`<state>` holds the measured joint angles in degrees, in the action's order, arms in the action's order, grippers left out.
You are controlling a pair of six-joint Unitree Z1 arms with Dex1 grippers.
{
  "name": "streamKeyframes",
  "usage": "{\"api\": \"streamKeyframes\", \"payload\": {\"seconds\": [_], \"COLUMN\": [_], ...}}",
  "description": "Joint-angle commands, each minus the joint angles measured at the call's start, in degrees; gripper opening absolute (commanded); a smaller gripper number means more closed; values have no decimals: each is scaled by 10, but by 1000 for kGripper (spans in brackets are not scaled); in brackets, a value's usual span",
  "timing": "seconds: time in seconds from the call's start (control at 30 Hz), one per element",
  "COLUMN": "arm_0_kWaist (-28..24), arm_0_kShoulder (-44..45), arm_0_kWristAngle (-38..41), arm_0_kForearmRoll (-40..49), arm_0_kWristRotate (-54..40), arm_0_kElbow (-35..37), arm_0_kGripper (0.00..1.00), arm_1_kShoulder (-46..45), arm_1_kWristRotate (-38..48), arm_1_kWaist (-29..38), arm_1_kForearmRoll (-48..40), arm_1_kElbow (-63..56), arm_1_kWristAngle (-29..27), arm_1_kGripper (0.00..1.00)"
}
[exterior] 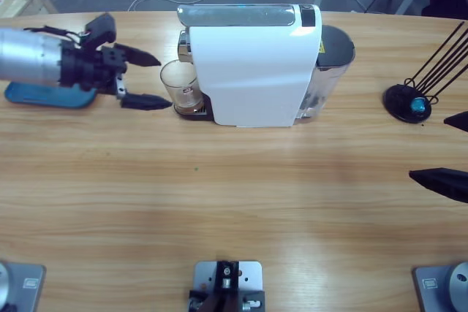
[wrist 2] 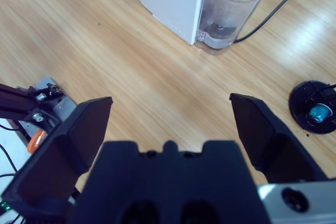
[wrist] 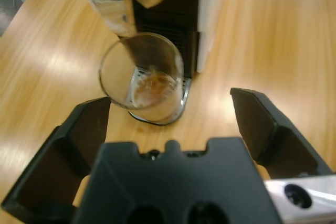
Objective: Pour coffee
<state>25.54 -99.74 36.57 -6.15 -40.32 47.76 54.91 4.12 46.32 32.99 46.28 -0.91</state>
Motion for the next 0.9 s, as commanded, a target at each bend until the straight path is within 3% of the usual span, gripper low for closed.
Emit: {"api": "streamKeyframes", "payload": {"seconds": [0.03, 0.9], "arm_0_kWaist": [-4, 26], "arm_0_kShoulder": [-59, -123], "arm_0_kWristAngle": [3, -32], "arm_0_kForearmRoll": [-11, -12], "arm_0_kWristRotate": [-2, 29], "arm_0_kElbow": [16, 78], "arm_0_kGripper": [982, 982], "arm_1_kShoulder": [-9, -5], "arm_1_kWristRotate": [4, 6], "arm_1_kWaist": [4, 4], "arm_1_kForearmRoll": [8, -8], "arm_1_kElbow": [-7, -21], "arm_1_kWristAngle": [7, 8], "arm_1_kGripper": [1000, 1000]}}
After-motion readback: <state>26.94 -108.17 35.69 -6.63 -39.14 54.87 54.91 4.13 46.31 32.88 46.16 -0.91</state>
